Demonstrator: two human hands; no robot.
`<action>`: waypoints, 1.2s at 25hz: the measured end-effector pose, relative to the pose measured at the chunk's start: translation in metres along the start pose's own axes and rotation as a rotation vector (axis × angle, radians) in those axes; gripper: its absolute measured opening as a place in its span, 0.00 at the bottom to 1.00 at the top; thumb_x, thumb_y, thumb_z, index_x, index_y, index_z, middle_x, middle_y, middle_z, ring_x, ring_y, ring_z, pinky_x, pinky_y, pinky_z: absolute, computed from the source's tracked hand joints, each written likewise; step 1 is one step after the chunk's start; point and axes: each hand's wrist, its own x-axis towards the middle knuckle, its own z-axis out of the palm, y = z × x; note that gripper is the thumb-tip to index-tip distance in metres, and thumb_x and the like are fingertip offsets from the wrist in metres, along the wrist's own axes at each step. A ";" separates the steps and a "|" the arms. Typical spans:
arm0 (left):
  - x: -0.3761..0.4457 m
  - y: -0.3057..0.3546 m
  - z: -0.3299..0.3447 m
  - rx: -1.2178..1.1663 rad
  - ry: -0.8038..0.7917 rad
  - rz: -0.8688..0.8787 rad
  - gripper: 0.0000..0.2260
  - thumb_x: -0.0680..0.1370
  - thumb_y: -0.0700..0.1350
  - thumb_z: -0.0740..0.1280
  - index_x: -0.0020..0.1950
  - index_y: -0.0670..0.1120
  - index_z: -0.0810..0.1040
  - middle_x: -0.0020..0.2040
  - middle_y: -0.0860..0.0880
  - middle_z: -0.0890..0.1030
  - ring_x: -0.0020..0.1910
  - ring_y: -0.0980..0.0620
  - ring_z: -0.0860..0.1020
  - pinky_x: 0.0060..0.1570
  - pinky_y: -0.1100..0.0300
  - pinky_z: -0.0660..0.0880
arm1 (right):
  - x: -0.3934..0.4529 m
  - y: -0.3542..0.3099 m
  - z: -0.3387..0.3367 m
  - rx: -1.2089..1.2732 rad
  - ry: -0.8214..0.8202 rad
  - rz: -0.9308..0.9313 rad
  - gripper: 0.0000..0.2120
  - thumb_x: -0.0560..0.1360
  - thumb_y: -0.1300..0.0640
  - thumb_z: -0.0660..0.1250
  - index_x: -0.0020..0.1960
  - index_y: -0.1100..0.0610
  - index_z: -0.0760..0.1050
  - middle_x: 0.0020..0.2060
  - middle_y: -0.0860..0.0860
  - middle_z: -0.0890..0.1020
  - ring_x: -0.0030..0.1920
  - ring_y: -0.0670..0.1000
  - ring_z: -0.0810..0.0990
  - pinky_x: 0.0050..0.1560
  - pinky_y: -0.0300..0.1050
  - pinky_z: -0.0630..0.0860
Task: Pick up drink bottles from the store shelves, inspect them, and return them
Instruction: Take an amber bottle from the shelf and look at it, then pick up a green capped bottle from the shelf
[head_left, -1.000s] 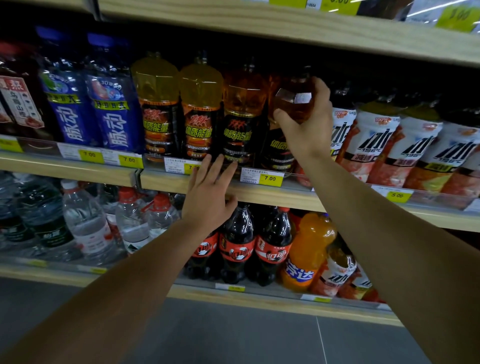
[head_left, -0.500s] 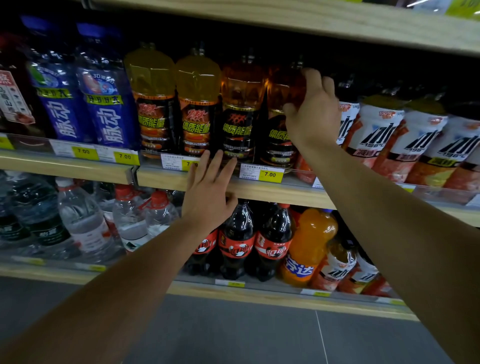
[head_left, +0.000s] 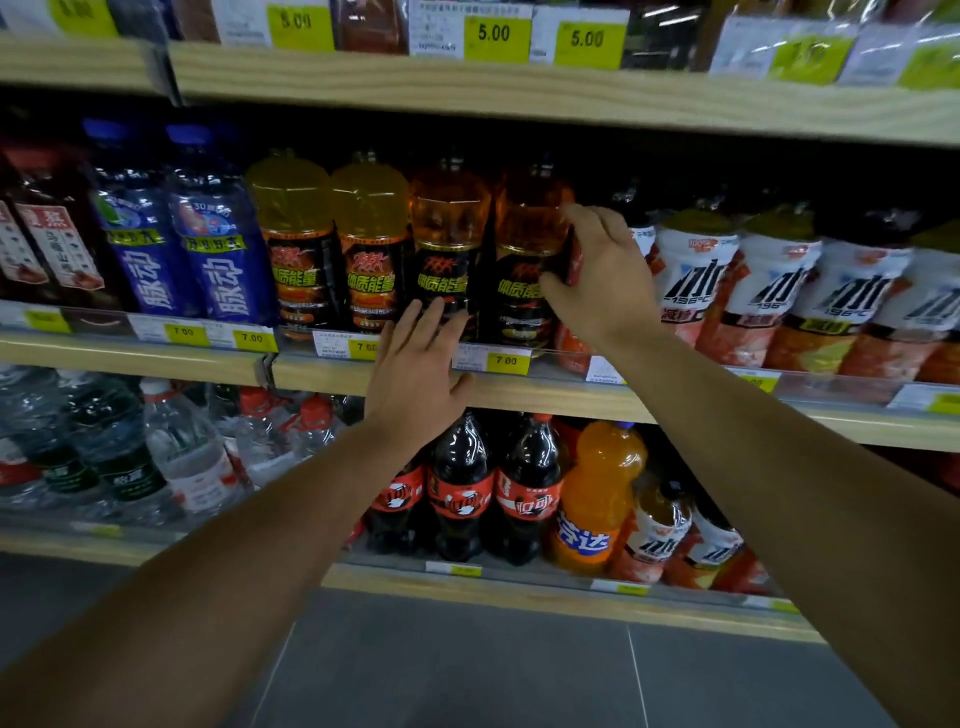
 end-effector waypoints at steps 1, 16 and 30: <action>0.003 0.011 -0.005 -0.002 0.018 0.013 0.31 0.78 0.52 0.69 0.79 0.46 0.64 0.79 0.42 0.62 0.79 0.40 0.56 0.76 0.39 0.54 | -0.005 0.005 -0.010 -0.001 -0.002 -0.015 0.31 0.75 0.56 0.69 0.76 0.55 0.64 0.73 0.55 0.67 0.68 0.60 0.71 0.64 0.51 0.72; 0.071 0.221 -0.061 0.056 0.103 0.018 0.31 0.79 0.53 0.68 0.79 0.47 0.63 0.79 0.43 0.61 0.79 0.40 0.57 0.76 0.40 0.55 | -0.012 0.132 -0.194 -0.031 -0.008 -0.099 0.28 0.77 0.52 0.69 0.74 0.56 0.67 0.69 0.56 0.71 0.66 0.63 0.70 0.62 0.58 0.73; 0.154 0.354 -0.079 0.063 0.204 0.047 0.31 0.79 0.57 0.63 0.80 0.48 0.61 0.80 0.44 0.61 0.79 0.41 0.57 0.77 0.41 0.55 | 0.021 0.255 -0.286 -0.367 0.049 -0.177 0.34 0.78 0.40 0.62 0.79 0.47 0.54 0.80 0.53 0.55 0.80 0.59 0.48 0.79 0.60 0.46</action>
